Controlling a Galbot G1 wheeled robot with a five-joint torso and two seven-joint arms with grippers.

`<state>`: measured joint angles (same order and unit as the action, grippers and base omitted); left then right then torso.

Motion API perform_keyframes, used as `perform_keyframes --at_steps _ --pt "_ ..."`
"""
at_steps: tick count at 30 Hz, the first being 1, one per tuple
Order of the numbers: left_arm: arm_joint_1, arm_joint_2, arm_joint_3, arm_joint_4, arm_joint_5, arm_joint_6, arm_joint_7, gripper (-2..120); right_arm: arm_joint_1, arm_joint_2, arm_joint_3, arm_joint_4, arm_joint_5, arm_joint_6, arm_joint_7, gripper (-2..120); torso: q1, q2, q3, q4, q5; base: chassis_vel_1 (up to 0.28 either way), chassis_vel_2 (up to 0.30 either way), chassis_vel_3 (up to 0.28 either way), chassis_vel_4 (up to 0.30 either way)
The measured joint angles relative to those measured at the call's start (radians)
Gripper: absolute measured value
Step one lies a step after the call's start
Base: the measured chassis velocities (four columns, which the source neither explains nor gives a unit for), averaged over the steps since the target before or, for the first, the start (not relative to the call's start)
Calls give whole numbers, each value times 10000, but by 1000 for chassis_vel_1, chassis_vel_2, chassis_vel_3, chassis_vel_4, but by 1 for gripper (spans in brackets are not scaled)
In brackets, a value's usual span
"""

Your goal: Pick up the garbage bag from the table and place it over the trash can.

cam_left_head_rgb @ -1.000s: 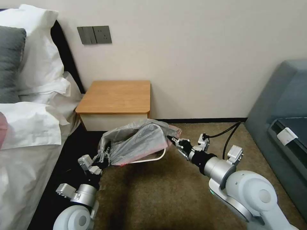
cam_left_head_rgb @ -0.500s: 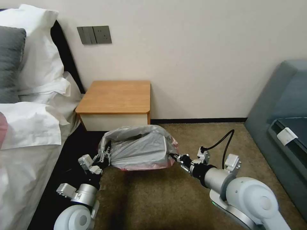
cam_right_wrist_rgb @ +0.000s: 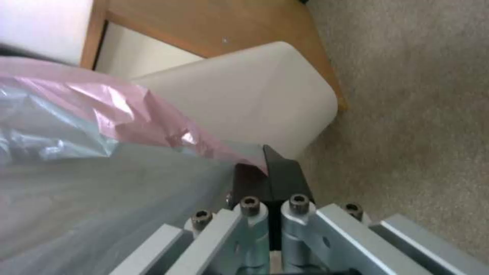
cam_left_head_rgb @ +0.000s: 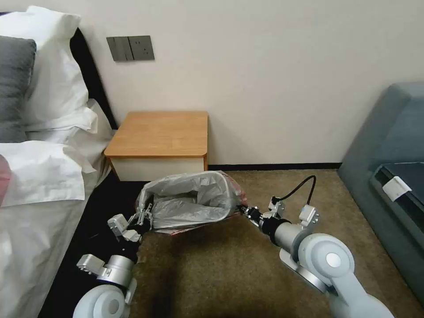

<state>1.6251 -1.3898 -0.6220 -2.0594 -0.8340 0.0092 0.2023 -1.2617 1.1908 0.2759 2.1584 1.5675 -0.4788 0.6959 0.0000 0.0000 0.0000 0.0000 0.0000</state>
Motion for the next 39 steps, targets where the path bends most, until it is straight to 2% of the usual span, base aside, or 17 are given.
perform_keyframes --at_steps 6,10,12,13,15,16,17,21,22,24,28,29,31,34,35,38,39 --pt "69 -1 -19 -56 12 68 -1 7 -30 38 -27 0 -76 -413 -46 0 0 0 0 1 0 0 0 0 0" --pt "82 -16 -24 -61 95 86 -89 7 -320 -51 34 154 -513 -694 -324 12 0 0 0 2 0 0 0 0 0" --pt "56 -34 -26 -61 181 116 -420 7 -1012 -398 149 268 -2374 -1149 -1972 22 0 0 -1 0 0 0 0 0 0" --pt "56 -34 -26 -61 181 116 -420 7 -1012 -398 149 268 -2374 -1149 -1972 22 0 0 -1 0 0 0 0 0 0" --pt "-2 -47 -25 -61 302 146 -765 7 -1630 -700 243 361 -4276 -1192 -3651 32 0 0 0 -2 0 0 0 0 0" --pt "-2 -47 -25 -61 302 146 -765 7 -1630 -700 243 361 -4276 -1192 -3651 32 0 0 0 -2 0 0 0 0 0" --pt "-36 -50 -26 -61 439 205 -984 7 -2022 -828 326 513 -5175 -1110 -4467 39 0 0 0 -2 1 0 0 0 0" --pt "-92 -32 -4 -75 548 318 -1199 7 -2787 -989 520 1080 -6297 -375 -5451 54 0 0 -1 -1 0 0 0 0 0" --pt "-92 -32 -4 -75 548 318 -1199 7 -2787 -989 520 1080 -6297 -375 -5451 54 0 0 -1 -1 0 0 0 0 0" --pt "-116 -31 24 -83 583 372 -1341 7 -3107 -1067 635 1523 -6650 94 -5629 64 0 0 -1 0 1 0 0 0 0" --pt "-121 -31 30 -85 614 397 -1404 7 -3185 -1093 668 1682 -6724 202 -5645 68 1 0 -1 0 0 0 0 0 0" --pt "-149 -32 56 -83 865 456 -1616 7 -3318 -1241 819 2170 -7146 642 -5789 82 0 0 -1 -1 -1 0 0 0 0" --pt "-162 -32 76 -47 1116 453 -1706 7 -3308 -1388 881 2386 -7536 938 -5996 88 0 0 -1 -1 0 0 0 0 0" --pt "-153 51 465 66 2702 165 -1864 7 -2252 -2901 663 2722 -8869 1767 -7306 97 1 1 -1 -2 2 0 0 0 0" --pt "-153 51 465 66 2702 165 -1864 7 -2252 -2901 663 2722 -8869 1767 -7306 97 1 1 -1 -2 2 0 0 0 0" --pt "-137 87 936 60 3633 9 -1908 7 -289 -4425 -303 2081 -9202 1873 -9068 86 0 0 0 2 0 0 0 0 0" --pt "-137 87 936 60 3633 9 -1908 7 -289 -4425 -303 2081 -9202 1873 -9068 86 0 0 0 2 0 0 0 0 0"
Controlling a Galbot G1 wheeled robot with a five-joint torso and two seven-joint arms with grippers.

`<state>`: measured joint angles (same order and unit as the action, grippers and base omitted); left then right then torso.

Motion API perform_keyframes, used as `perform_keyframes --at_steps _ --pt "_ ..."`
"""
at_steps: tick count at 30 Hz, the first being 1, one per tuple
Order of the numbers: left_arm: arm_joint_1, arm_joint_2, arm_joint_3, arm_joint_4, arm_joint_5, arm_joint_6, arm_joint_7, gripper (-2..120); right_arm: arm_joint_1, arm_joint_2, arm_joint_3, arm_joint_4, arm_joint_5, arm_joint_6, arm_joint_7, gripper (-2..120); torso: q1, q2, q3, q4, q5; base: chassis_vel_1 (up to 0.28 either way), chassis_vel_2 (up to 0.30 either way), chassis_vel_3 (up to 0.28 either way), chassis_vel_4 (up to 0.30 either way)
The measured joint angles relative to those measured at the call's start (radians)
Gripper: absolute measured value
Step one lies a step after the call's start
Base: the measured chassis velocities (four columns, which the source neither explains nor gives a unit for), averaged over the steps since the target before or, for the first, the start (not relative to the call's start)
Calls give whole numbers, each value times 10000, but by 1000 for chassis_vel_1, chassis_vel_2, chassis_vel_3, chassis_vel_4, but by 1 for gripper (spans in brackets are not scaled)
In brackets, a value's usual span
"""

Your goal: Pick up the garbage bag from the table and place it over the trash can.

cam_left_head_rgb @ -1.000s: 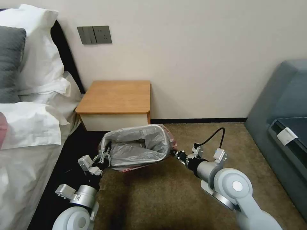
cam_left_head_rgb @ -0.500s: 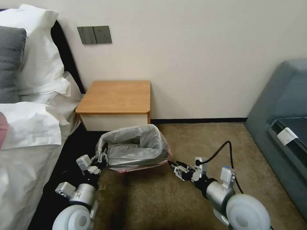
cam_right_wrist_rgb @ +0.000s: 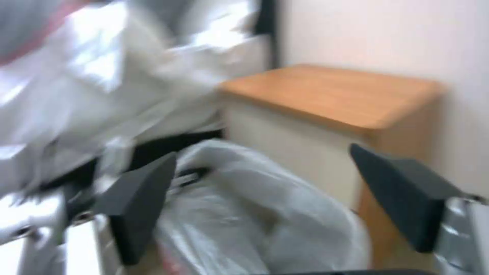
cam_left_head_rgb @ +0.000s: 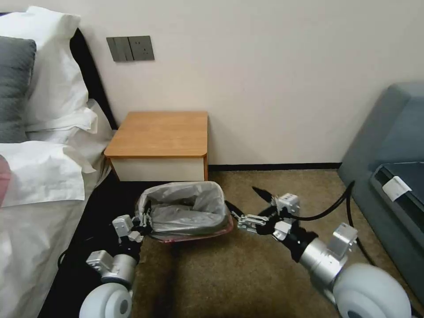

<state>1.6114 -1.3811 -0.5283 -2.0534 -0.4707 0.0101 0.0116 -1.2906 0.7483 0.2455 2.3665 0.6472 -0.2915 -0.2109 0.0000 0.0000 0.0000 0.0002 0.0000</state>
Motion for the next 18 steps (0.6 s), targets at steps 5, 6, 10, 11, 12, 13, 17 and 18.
perform_keyframes --at_steps 5,6,10,11,12,13,17,18 --pt "-5 -50 464 -73 778 -46 -171 7 3361 -589 -3335 -925 -851 -460 -1006 66 0 0 1 -3 -2 0 0 0 0" --pt "-5 -50 464 -73 778 -46 -171 7 3361 -589 -3335 -925 -851 -460 -1006 66 0 0 1 -3 -2 0 0 0 0" --pt "-13 -96 611 -121 1017 -75 -171 7 5304 -86 -5171 -1966 -1881 -820 -932 51 0 -1 1 2 0 0 0 0 0" --pt "-13 -102 620 -133 1023 -75 -172 7 5593 23 -5428 -2201 -2156 -898 -951 47 1 -1 1 2 -2 0 0 0 0" --pt "-12 -112 628 -158 1030 -75 -169 7 6021 216 -5802 -2566 -2642 -999 -1040 41 0 0 1 -2 0 0 0 0 0" --pt "-8 -113 627 -184 1031 -75 -164 7 6298 362 -6029 -2802 -2880 -1159 -1055 36 0 -1 1 -3 -1 0 0 0 0" --pt "-11 -112 591 -205 1027 -75 -137 7 6843 806 -6611 -3267 -3010 -1785 -937 23 0 0 1 -2 -2 0 0 0 0" --pt "-14 -114 584 -206 1022 -75 -129 7 6999 966 -6819 -3444 -3071 -1952 -892 18 0 0 1 -2 -2 0 0 0 0"
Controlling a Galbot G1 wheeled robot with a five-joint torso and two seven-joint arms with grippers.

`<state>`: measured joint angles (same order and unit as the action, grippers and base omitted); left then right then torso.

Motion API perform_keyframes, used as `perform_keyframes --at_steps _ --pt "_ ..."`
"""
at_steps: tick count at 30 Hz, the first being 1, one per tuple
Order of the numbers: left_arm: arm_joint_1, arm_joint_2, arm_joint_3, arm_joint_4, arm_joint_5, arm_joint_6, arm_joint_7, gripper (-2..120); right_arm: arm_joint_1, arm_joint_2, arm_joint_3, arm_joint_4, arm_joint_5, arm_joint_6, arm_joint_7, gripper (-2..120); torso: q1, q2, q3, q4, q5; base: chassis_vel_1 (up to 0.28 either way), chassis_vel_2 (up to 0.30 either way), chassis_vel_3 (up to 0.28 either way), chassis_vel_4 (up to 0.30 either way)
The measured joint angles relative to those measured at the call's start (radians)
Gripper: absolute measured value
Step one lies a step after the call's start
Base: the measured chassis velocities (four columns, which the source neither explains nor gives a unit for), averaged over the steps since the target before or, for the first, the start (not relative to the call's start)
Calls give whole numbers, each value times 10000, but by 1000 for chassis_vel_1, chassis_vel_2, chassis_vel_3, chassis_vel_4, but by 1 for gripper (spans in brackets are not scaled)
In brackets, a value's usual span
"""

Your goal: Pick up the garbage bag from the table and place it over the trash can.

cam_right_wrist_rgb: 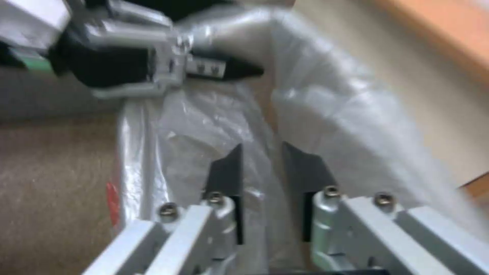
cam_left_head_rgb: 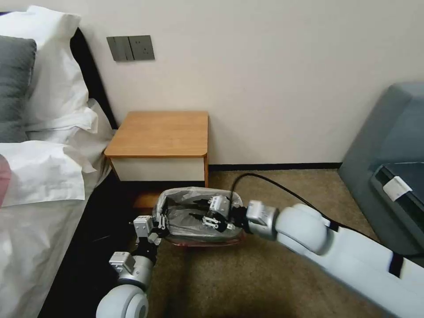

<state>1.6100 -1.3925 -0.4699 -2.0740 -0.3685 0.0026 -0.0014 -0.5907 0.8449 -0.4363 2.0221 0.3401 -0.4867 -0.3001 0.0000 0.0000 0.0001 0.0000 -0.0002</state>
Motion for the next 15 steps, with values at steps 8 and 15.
perform_keyframes --at_steps 8,15 --pt "13 1 -11 -137 48 -76 149 7 704 849 -1041 -802 -119 -866 417 0 0 -1 0 1 0 0 0 0 0" --pt "100 32 39 -322 325 -245 360 7 1075 1404 -1492 -1507 -464 -1339 712 0 0 0 0 0 1 0 0 0 0"
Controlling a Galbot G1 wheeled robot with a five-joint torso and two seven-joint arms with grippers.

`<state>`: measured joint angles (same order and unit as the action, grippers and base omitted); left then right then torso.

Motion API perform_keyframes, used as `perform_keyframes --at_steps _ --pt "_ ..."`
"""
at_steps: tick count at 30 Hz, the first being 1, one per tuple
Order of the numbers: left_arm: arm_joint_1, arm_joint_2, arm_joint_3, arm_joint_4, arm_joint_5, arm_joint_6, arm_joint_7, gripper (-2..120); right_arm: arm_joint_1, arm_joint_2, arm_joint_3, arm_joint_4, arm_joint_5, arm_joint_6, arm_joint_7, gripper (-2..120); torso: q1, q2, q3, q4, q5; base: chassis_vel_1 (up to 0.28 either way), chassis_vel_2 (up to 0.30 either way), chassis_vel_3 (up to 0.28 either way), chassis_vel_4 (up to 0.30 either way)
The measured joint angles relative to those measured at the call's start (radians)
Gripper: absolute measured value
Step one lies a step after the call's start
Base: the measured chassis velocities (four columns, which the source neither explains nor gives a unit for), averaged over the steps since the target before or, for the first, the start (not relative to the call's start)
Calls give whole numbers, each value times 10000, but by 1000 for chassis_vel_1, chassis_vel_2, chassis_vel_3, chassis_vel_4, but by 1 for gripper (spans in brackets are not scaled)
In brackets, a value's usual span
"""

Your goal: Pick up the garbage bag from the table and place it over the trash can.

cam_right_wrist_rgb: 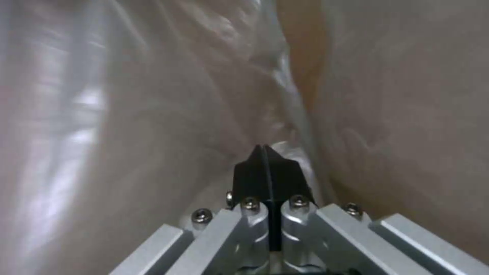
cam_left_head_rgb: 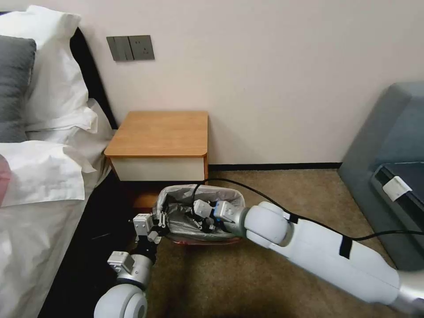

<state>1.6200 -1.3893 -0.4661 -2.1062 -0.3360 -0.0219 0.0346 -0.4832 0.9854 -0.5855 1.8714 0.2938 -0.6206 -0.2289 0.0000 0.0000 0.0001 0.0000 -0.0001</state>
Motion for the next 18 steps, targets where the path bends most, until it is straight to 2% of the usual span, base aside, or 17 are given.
perform_keyframes --at_steps 7,13,18 --pt "106 -31 62 -155 140 -97 73 7 223 341 -315 -476 -486 -777 238 0 0 0 0 1 1 0 0 0 0" --pt "239 -93 89 -375 159 -115 148 7 171 346 -406 -890 -1361 -978 271 0 0 -1 0 0 2 0 0 0 0" --pt "293 -159 102 -404 140 -115 156 7 110 266 -367 -722 -1737 -1121 105 0 -1 0 0 0 2 0 0 0 0"
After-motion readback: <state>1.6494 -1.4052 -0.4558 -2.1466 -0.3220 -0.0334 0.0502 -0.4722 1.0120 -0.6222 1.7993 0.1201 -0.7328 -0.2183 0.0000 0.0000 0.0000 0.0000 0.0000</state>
